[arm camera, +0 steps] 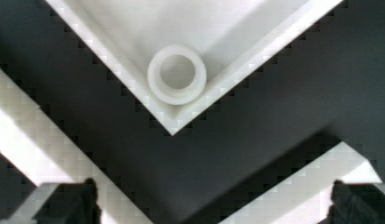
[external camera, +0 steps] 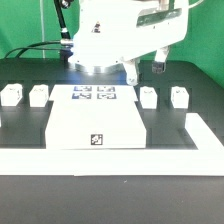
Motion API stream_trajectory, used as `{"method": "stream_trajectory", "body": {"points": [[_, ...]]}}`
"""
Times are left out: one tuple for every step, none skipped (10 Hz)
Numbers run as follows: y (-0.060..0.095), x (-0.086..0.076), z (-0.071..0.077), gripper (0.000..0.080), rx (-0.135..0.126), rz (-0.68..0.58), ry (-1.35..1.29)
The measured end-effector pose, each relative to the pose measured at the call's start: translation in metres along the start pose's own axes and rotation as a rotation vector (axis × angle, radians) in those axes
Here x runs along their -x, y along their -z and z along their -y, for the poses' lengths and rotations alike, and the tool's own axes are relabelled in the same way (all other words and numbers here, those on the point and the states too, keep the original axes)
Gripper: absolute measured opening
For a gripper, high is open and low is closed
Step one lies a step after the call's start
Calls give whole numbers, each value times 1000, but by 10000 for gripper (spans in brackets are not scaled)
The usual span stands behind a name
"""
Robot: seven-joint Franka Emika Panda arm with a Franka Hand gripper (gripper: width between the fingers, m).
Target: Assemble square table
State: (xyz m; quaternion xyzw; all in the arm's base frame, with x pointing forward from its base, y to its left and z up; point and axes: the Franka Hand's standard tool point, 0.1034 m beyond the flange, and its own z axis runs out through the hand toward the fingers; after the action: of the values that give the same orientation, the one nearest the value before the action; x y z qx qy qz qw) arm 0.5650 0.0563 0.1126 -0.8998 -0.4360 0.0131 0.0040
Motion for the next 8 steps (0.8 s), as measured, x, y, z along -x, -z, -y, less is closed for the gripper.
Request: {"method": "stream_trajectory", "body": {"points": [[0,0,0,649,0,0,0],[0,0,0,649,0,0,0],[0,0,0,649,0,0,0],[0,0,0,649,0,0,0],[0,0,0,649,-1,0,0],[-1,0,0,649,-1,1,0],[-1,0,0,649,-1,1,0],[-1,0,0,649,-2,1,0]]}}
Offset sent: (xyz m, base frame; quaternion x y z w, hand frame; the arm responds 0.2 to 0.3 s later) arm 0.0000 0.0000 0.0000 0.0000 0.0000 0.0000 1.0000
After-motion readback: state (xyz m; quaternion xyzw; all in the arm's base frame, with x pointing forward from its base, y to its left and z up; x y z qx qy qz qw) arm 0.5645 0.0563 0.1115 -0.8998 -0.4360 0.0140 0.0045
